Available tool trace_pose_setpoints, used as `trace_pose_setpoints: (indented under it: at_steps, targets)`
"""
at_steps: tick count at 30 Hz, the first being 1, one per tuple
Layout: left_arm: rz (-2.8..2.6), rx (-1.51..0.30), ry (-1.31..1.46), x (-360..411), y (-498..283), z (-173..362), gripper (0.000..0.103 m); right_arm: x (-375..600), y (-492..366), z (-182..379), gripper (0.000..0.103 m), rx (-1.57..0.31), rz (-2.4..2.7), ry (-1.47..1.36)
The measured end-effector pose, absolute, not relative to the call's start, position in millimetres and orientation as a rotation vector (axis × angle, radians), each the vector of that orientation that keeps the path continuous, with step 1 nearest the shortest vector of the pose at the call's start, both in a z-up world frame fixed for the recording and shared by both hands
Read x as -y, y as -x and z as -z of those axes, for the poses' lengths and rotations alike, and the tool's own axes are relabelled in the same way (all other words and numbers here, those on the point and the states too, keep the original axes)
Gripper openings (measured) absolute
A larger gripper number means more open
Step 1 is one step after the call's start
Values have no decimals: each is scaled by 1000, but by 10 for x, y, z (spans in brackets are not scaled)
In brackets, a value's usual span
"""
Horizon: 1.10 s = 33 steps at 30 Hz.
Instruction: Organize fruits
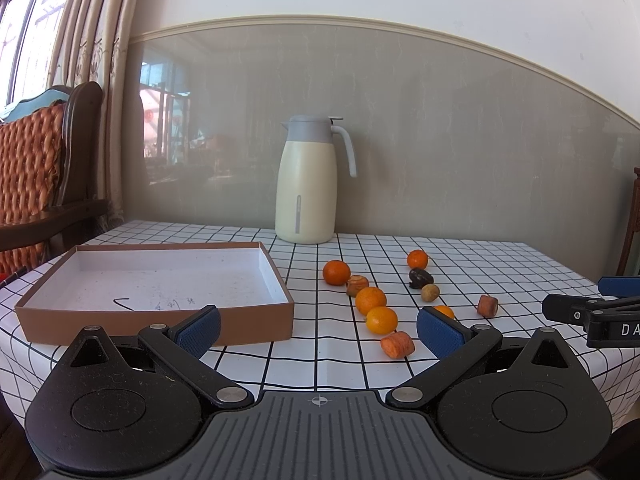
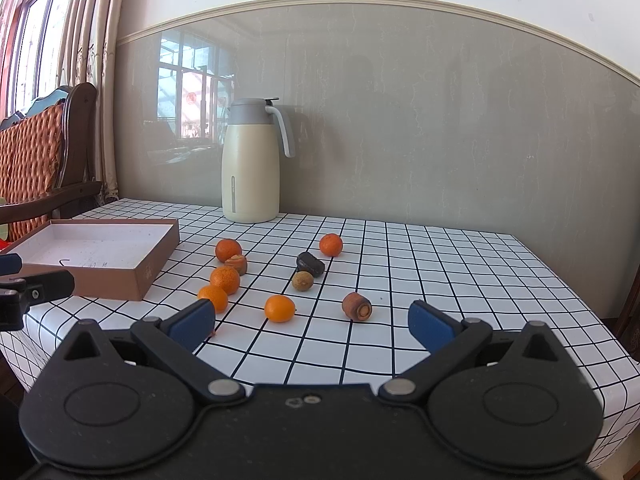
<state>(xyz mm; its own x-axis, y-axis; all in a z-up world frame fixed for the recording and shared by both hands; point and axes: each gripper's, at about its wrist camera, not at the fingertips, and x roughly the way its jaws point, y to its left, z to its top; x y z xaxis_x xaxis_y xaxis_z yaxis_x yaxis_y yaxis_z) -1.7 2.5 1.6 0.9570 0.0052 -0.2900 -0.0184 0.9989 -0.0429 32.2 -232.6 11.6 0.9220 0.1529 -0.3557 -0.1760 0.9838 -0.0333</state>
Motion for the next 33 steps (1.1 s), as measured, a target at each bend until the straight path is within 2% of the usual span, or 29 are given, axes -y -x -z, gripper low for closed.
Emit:
trace_pose_setpoints:
  at_steps: [25, 33]
  targets:
    - [-33, -292, 47, -47, 45, -37, 103, 2320, -314, -105, 97, -363, -168, 65]
    - [-10, -344, 83, -14, -227, -1, 103, 2456, -590, -185, 97, -383, -199, 60]
